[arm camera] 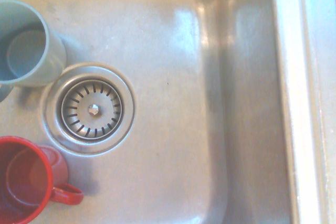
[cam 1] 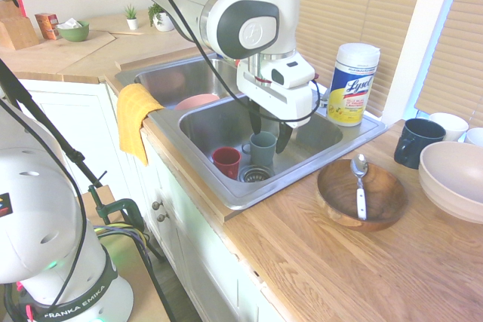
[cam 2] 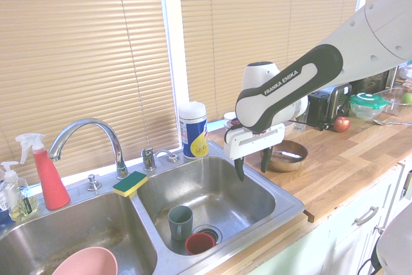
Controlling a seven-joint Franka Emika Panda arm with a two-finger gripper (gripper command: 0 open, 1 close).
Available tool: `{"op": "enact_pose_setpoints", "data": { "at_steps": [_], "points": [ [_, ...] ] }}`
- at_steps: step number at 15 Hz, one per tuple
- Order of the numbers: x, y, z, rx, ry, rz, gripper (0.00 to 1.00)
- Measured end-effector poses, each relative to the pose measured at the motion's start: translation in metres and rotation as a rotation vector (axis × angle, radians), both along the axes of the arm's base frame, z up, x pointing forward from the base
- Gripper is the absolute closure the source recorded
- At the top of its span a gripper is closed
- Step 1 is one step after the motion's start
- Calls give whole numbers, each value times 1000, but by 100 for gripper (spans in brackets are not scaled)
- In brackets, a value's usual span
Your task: Put the spoon into the sink
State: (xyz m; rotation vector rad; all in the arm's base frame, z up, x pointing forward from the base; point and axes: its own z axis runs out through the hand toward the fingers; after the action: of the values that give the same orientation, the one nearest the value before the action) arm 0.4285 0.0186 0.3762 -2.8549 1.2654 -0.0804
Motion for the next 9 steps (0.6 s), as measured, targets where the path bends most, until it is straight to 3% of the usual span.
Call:
{"op": "enact_pose_setpoints", "data": {
  "at_steps": [6, 9],
  "points": [
    [-1, -11, 3, -12, -1, -13, 0],
    [-7, -41, 32, -32, -17, -5, 0]
  ]
}}
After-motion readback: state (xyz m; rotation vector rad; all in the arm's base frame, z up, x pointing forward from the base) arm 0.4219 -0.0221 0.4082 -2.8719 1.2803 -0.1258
